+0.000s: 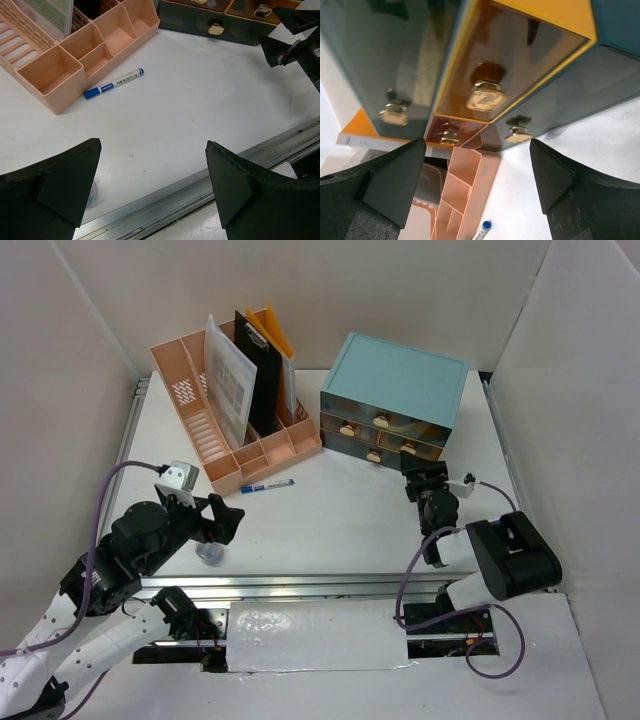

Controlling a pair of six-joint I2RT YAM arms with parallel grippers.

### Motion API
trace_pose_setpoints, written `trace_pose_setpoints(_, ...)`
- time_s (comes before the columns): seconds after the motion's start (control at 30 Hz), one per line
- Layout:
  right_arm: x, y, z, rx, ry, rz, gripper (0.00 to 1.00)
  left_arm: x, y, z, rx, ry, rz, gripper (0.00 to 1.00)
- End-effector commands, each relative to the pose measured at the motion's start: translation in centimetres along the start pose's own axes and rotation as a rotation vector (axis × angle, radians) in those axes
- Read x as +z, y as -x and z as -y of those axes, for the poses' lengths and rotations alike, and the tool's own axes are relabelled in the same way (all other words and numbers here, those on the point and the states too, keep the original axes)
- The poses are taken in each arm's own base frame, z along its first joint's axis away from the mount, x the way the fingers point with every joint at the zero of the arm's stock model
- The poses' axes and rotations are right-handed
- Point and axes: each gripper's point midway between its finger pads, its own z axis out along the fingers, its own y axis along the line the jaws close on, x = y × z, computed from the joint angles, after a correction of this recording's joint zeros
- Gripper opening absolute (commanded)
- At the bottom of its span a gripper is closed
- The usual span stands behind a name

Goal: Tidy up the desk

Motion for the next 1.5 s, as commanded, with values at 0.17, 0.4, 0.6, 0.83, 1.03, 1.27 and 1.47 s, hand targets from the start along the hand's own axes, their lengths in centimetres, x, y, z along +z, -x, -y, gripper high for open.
trace_pose_setpoints(0.17,1.6,0.9,-3.5,0.172,0.186,0.04,0.88,0.8,0.6,-0.4,0.028,0.038,0.003,1.0)
trace_pose_setpoints(0.4,1.7,1.4,-4.0,0.175,0.231,0.065,0.85,0.8,0.6,0.0,0.035,0.016,0.004,0.99)
trace_pose_setpoints(0.6,1.0,2.1,-7.0,0.141,0.307,0.065,0.85,0.9,0.6,0.0,0.04,0.01,0.001,0.99)
trace_pose_setpoints(0.83,2.1,3.4,-8.2,0.108,0.286,0.096,0.87,1.0,0.5,0.1,0.041,0.008,-0.003,1.0)
trace_pose_setpoints(1.03,3.3,4.1,-7.4,0.113,0.273,0.109,0.86,1.0,0.4,0.0,0.04,0.012,-0.004,1.0)
trace_pose_setpoints(1.27,3.7,4.0,-6.5,0.124,0.244,0.102,0.85,1.2,0.3,-0.2,0.041,0.024,-0.011,0.99)
trace_pose_setpoints(1.47,3.7,4.0,-5.1,0.158,0.209,0.103,0.81,1.4,0.2,-0.2,0.041,0.031,-0.017,1.0)
